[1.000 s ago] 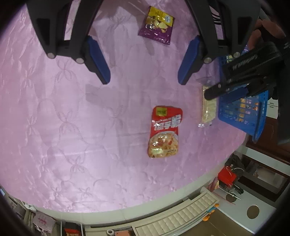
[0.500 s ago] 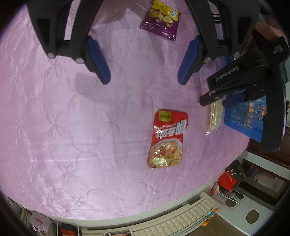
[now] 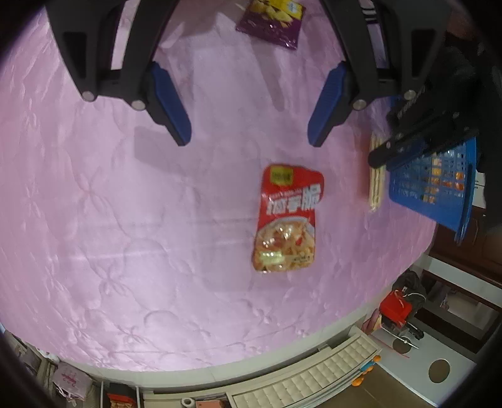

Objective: Organize snacks
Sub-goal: 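Lower the left tool onto the cream cracker pack and close, then hold the cracker pack in the left tool while the right tool grasps the red snack packet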

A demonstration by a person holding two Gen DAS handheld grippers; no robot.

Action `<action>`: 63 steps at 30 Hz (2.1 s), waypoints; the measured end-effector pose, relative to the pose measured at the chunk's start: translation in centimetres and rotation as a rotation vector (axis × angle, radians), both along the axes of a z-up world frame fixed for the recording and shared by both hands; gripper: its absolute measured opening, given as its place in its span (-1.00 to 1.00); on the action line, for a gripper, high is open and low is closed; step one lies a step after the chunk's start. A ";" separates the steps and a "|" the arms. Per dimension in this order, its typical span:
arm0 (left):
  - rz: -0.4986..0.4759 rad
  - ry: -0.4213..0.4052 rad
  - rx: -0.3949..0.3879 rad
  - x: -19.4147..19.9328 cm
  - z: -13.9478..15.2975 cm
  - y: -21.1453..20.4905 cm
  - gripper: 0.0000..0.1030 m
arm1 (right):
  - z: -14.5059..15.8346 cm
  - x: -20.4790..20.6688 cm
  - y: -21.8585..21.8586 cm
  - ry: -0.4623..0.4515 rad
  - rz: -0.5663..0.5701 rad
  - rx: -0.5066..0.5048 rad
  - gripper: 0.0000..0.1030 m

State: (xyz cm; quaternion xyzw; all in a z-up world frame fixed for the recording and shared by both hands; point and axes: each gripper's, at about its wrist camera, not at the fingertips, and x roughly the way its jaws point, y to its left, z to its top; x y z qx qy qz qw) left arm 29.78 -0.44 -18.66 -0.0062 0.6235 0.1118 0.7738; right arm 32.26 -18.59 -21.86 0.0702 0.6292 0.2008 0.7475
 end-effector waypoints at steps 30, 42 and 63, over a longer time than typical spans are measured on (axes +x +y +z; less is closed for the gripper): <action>-0.021 -0.051 -0.091 -0.9 0.8 0.5 -0.78 | -0.3 1.7 7.3 -0.182 0.155 -0.296 -0.42; -0.045 -0.123 -0.169 -5.1 3.2 -0.7 -0.86 | 1.7 -3.9 3.9 -0.155 0.157 -0.222 -0.53; -0.095 -0.315 -0.206 -16.9 16.1 -0.2 -0.90 | 15.0 -13.9 3.2 -0.334 0.180 -0.215 -0.52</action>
